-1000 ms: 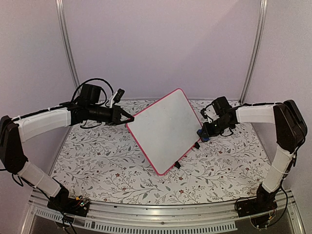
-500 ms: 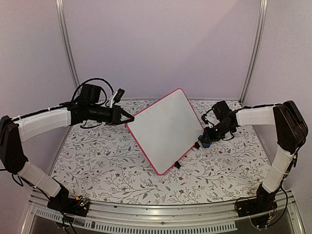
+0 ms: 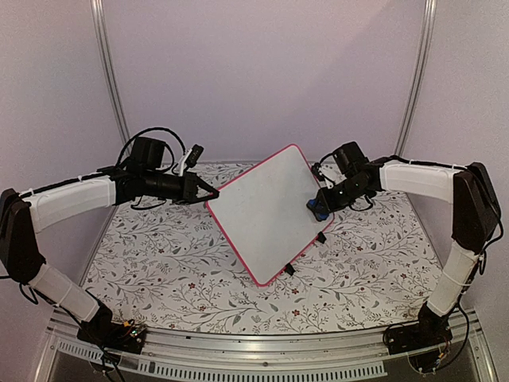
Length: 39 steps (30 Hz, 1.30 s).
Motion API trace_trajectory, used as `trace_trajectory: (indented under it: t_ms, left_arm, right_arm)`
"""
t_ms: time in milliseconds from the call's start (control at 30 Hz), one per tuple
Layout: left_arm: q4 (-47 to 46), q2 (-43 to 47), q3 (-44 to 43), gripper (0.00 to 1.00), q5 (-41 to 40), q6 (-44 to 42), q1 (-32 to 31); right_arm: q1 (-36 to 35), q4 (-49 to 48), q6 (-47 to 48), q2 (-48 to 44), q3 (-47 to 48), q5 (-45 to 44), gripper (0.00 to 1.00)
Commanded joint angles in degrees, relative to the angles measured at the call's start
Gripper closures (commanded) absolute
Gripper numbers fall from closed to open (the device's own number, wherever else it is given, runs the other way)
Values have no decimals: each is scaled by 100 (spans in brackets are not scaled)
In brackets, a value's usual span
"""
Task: Erase the whiteboard
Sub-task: Erase the whiteboard at the center of the board.
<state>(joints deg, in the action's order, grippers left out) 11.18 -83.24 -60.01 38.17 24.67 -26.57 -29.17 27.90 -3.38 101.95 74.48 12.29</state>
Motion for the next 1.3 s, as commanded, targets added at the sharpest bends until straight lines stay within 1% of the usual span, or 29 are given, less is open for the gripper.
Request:
trace_trajectory:
  t_ms: [0, 367, 533, 633, 700, 767, 933, 1100, 1267]
  left_arm:
    - [-216, 67, 34, 100, 118, -179, -27]
    - [-221, 68, 41, 100, 120, -174, -37]
    - [-217, 80, 48, 100, 74, -185, -45]
    - [-193, 60, 42, 100, 36, -208, -46]
    - [-178, 44, 29, 100, 44, -200, -41]
    - [-188, 60, 20, 100, 109, -181, -35]
    - [-189, 139, 42, 100, 29, -207, -55]
    - [-181, 148, 29, 100, 58, -202, -58]
    - [-190, 142, 25, 100, 70, -201, -55]
  right_arm:
    - [-258, 220, 75, 58, -116, -70, 100]
    - [-835, 263, -43, -152, -599, -115, 100]
    - [-863, 275, -73, -150, -702, -247, 100]
    - [-863, 326, -75, -87, -573, -170, 100]
    - [-858, 367, -96, -50, -506, -336, 100]
    - [-755, 357, -108, -46, -512, -469, 100]
    - [-272, 307, -338, -150, -512, -402, 100]
    - [-81, 545, -272, -106, -288, -498, 100]
    - [-38, 745, -145, 12, -215, -567, 100]
